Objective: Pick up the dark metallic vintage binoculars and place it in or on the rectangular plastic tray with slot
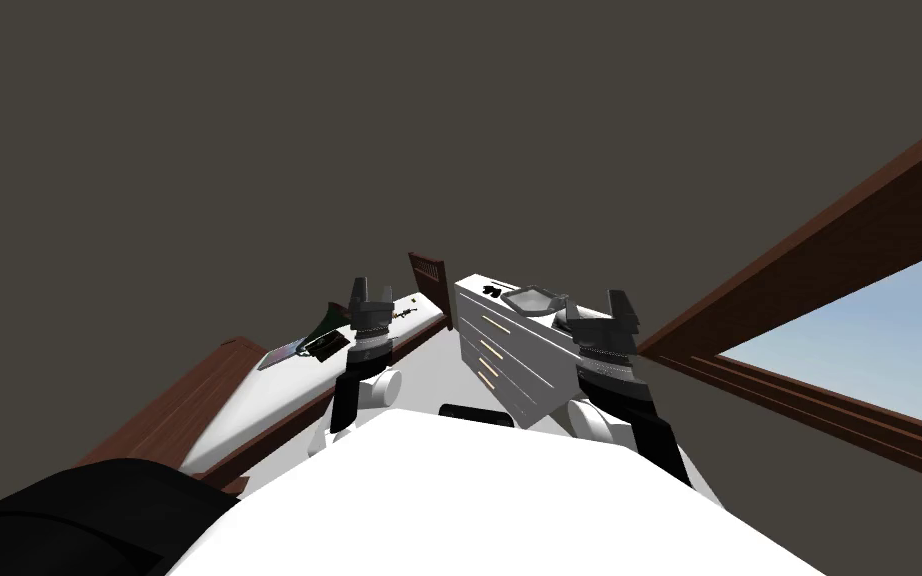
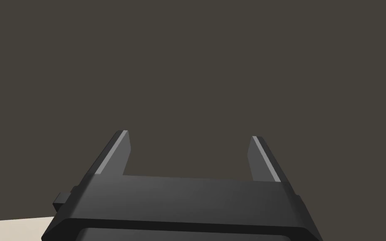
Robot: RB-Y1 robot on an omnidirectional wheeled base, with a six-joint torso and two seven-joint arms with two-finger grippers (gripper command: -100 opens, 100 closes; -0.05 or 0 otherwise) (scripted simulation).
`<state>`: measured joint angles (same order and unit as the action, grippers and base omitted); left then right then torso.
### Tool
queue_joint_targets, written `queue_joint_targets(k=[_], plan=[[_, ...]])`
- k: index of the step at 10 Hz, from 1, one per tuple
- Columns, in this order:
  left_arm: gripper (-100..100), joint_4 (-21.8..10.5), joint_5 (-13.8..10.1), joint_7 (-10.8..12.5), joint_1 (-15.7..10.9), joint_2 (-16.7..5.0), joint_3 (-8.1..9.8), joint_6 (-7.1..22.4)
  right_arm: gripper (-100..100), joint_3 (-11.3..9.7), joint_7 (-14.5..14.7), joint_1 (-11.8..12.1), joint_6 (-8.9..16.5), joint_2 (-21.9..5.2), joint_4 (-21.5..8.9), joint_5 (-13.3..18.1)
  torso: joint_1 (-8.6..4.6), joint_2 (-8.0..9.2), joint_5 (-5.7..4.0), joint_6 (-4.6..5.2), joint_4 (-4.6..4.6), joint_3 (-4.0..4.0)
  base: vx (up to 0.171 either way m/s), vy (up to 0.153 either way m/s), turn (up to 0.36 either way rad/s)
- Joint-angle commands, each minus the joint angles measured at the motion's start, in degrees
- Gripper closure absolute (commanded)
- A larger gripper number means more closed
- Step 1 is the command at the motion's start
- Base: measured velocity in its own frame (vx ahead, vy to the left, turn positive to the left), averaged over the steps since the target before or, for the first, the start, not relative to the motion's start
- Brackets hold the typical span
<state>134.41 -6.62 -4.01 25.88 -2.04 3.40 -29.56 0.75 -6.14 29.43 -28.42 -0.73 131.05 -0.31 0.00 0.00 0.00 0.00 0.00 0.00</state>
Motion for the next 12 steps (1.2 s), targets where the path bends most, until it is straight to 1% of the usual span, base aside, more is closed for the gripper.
queue_joint_targets(k=[1,3,7,8,10,11,12], plan=[[0,0.00,0.00,0.00,0.00,0.00,0.00,0.00,-100,0.08,-0.12,-1.08,-0.39,-1.79,1.00,0.39,0.00,0.00,0.00,0.00,0.00,0.00,-0.014,0.021,-0.007],[0,0.00,0.00,0.00,0.00,0.00,0.00,0.00,-100,0.26,-0.39,-2.52,-0.67,-4.81,1.81,1.33,0.16,0.11,0.04,-0.01,0.03,0.06,-0.044,0.059,-0.016],[0,0.00,0.00,0.00,-0.01,0.01,-0.01,0.00,-100,1.00,-1.13,-5.96,-0.82,-11.96,2.55,4.64,0.42,0.26,0.10,-0.01,0.06,0.15,-0.069,0.110,-0.030],[0,0.00,0.00,0.00,-0.01,0.01,-0.01,0.00,-100,1.00,-1.13,-5.96,-0.82,-12.73,2.55,4.64,0.46,0.29,0.11,0.00,0.07,0.17,-0.037,0.095,-0.011],[0,0.00,0.00,0.00,0.00,0.01,-0.01,0.00,-100,1.50,-1.51,-7.70,-0.78,-16.58,2.47,6.87,0.33,0.11,0.08,0.00,0.03,0.06,-0.035,0.101,-0.026],[0,0.00,0.00,0.00,-0.01,0.01,-0.01,0.00,-100,1.50,-1.51,-7.70,-0.78,-17.60,2.47,6.87,0.43,0.16,0.10,0.00,0.03,0.09,-0.041,0.092,-0.020],[0,0.00,0.00,0.00,-0.01,0.01,-0.01,0.00,-100,1.77,-1.68,-8.54,-0.75,-19.67,2.32,8.11,0.36,0.15,0.09,0.00,0.04,0.09,-0.043,0.083,-0.021]])
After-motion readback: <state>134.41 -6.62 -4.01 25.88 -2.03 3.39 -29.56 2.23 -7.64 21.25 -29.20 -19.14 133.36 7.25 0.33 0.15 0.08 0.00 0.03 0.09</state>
